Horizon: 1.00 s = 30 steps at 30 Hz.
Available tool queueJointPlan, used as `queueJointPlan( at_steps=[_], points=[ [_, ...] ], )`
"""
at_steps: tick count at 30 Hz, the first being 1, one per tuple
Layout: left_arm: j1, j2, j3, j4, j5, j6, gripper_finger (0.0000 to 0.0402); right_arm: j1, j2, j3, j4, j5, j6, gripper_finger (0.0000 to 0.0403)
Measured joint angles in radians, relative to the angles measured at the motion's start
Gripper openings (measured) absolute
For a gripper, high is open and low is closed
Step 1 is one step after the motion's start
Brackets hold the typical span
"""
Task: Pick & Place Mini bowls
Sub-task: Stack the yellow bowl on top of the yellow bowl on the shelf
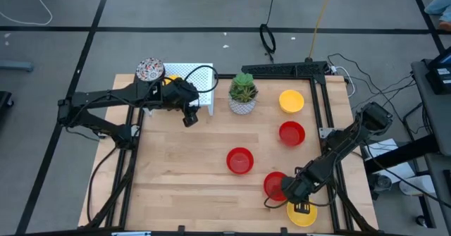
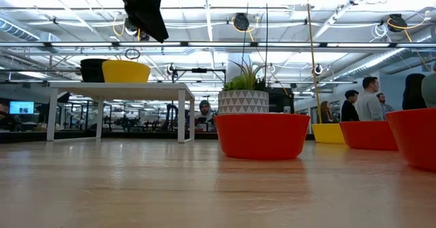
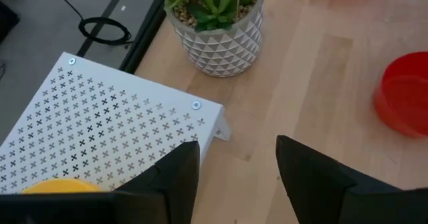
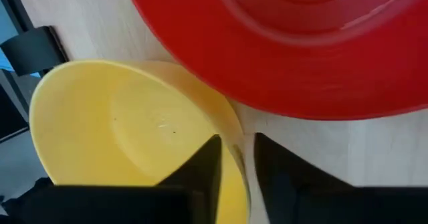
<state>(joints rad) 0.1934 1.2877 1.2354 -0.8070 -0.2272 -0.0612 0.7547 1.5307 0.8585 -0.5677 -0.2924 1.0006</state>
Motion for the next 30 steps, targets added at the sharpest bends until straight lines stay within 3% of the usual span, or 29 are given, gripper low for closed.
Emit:
queueJointPlan(
  at_steps=[4, 10, 14, 17, 23, 26, 30],
  points=[
    [-0.009, 0.000, 0.000, 0.000, 0.000, 0.000, 0.0202, 0.000, 0.000, 0.000, -0.001, -0.054, 0.003, 0.0011],
    [-0.033, 0.000, 0.000, -0.002, 0.002, 0.014, 0.0202, 0.006, -0.020, 0.000, -0.070, -0.208, 0.052, 0.0002],
    [-0.048, 0.000, 0.000, -0.002, 0.002, 0.014, 0.0202, 0.020, -0.106, -0.001, -0.129, -0.217, 0.113, 0.0001],
    [-0.059, 0.000, 0.000, -0.003, 0.002, 0.014, 0.0202, 0.020, -0.215, -0.001, -0.103, -0.132, 0.163, 0.0001],
    [-0.075, 0.000, 0.000, -0.003, 0.002, 0.014, 0.0202, -0.046, -0.413, -0.001, -0.094, 0.277, 0.111, 0.0001],
    [-0.078, 0.000, 0.000, -0.003, 0.002, 0.014, 0.0202, -0.148, -0.440, -0.001, -0.110, 0.345, 0.042, 0.0001],
    [-0.078, 0.000, 0.000, -0.003, 0.001, 0.014, 0.0202, -0.324, -0.417, -0.001, -0.085, 0.344, -0.169, 0.0001]
  ],
)
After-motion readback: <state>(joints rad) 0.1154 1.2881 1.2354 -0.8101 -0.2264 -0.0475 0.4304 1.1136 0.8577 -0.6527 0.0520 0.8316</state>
